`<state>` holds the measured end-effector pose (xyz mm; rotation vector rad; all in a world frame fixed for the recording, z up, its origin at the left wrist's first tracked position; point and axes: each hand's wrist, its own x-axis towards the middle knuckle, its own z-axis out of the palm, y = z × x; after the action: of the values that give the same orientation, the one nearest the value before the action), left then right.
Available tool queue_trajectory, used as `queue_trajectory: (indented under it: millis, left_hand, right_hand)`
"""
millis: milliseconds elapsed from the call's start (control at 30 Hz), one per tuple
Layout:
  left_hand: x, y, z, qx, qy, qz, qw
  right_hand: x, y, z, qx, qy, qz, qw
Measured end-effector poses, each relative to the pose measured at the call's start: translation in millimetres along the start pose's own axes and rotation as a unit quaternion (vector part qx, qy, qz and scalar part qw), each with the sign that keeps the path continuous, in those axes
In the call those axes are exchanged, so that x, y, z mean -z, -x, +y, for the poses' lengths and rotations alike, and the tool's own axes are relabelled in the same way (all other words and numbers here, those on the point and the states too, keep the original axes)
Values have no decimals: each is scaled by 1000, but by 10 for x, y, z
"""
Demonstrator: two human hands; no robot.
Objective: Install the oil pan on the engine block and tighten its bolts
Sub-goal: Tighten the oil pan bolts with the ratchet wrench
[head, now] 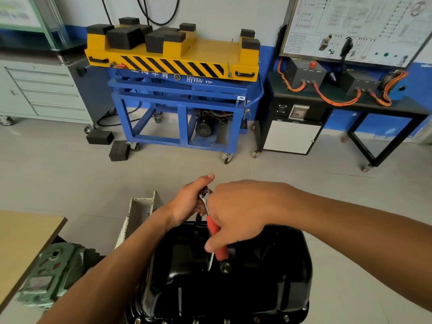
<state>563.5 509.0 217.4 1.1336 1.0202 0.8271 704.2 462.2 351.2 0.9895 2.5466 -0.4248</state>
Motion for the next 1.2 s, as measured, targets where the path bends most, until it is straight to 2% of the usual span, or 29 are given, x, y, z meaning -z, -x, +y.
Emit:
queue_trajectory:
  millis: [67,133,233,300,433,500,567,700,800,933,1067,1200]
  left_hand:
    - [5,3,-1,1,8,1,1000]
    - [-2,12,17,-10,-4,-32,999]
    - [-47,42,69,-22,-50,-81,995]
    - [-73,55,102,-18,-61,-89,994]
    - [-94,51,104,-6,-36,-76,996]
    - [-89,56,97,-9,-25,-71,997]
    - [-74,57,87,-11,-22,-64,998]
    - [-49,31,63,-20,-27,-48,998]
    - [-49,14,52,-26,-50,-57,997]
    - [-31,2,39,-16,-50,-38,998]
    - [-34,9,35,-1,-40,-3,999]
    - [-48,27,58,-19,-39,-42,998]
  right_hand:
    - [60,-37,61,4,-29,-59,998]
    - [131,-88,235,-19,-16,-145,989]
    - [186,-183,574,-94,61,-166,980]
    - [200,-228,769,-139,84,-93,982]
    - [157,-395,914,-156,100,153,971]
    - [75,-491,884,-149,134,214,956]
    - [-1,-523,861,-149,138,230,952]
    - [-23,-312,798,-151,111,174,967]
    - [41,-96,654,-146,101,70,982]
    - [43,68,333,-98,7,-84,992]
    - [-38,59,54,-39,-31,-74,996]
    - [60,-22,245,-92,43,-127,987]
